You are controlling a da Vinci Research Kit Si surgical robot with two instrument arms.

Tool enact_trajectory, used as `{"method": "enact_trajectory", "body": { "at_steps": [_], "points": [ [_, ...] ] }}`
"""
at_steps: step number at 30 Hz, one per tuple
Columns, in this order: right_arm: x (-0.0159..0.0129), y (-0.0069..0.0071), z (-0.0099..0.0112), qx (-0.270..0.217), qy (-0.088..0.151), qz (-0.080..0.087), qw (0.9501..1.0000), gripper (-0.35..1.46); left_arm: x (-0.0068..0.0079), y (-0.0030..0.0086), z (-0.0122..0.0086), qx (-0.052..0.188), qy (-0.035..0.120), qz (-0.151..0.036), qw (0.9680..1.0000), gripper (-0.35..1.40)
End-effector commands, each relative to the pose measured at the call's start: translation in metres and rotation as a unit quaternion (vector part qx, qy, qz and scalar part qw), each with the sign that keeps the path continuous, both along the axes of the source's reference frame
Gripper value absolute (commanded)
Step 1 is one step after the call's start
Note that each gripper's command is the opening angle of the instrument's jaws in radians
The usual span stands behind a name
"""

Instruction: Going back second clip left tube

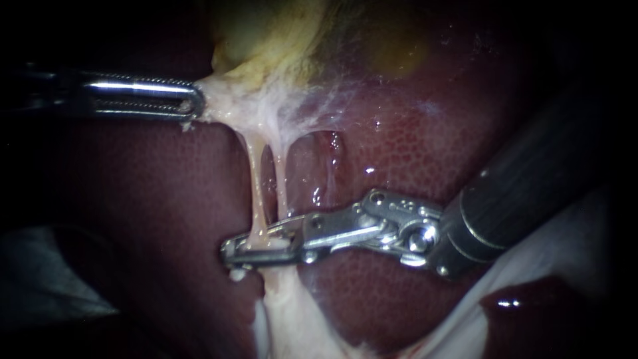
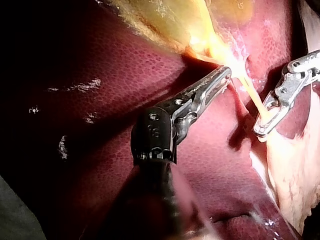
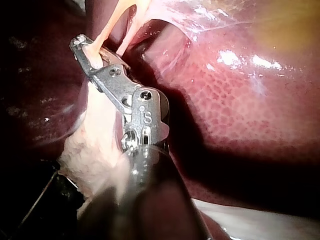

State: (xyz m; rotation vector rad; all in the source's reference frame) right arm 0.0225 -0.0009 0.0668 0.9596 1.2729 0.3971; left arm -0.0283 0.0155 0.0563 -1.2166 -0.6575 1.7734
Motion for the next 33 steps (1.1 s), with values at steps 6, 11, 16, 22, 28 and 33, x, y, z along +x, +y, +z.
{"method": "enact_trajectory", "body": {
  "at_steps": [6, 11, 16, 22, 28, 33],
  "points": [
    [0.0008, -0.0003, 0.0005, -0.008, -0.015, 0.026, 0.9995, 0.32, 0.0, 0.0, 0.0, 0.0, 0.0, 0.0, 1.0, -0.35],
    [0.0009, 0.0004, 0.0011, -0.038, -0.035, 0.069, 0.9963, 0.45, 0.0001, 0.0, 0.0, 0.0, 0.0, 0.0, 1.0, -0.35],
    [0.0002, 0.0013, 0.0016, -0.072, -0.072, 0.087, 0.991, 0.49, 0.0001, 0.0, 0.0, 0.0, 0.0, 0.0, 1.0, -0.35],
    [-0.0022, 0.0019, 0.0007, -0.094, -0.079, 0.09, 0.9883, 0.5, 0.0003, 0.0, 0.0, 0.0, -0.001, 0.001, 1.0, -0.35],
    [-0.006, 0.0027, -0.002, -0.134, -0.089, 0.07, 0.9845, 0.5, 0.0003, 0.0, 0.0, 0.0, -0.001, 0.001, 1.0, -0.35],
    [-0.0094, 0.0035, -0.0037, -0.154, -0.096, 0.069, 0.981, 0.5, 0.0003, 0.0, 0.0, 0.0, -0.001, 0.001, 1.0, -0.35]
  ]
}}
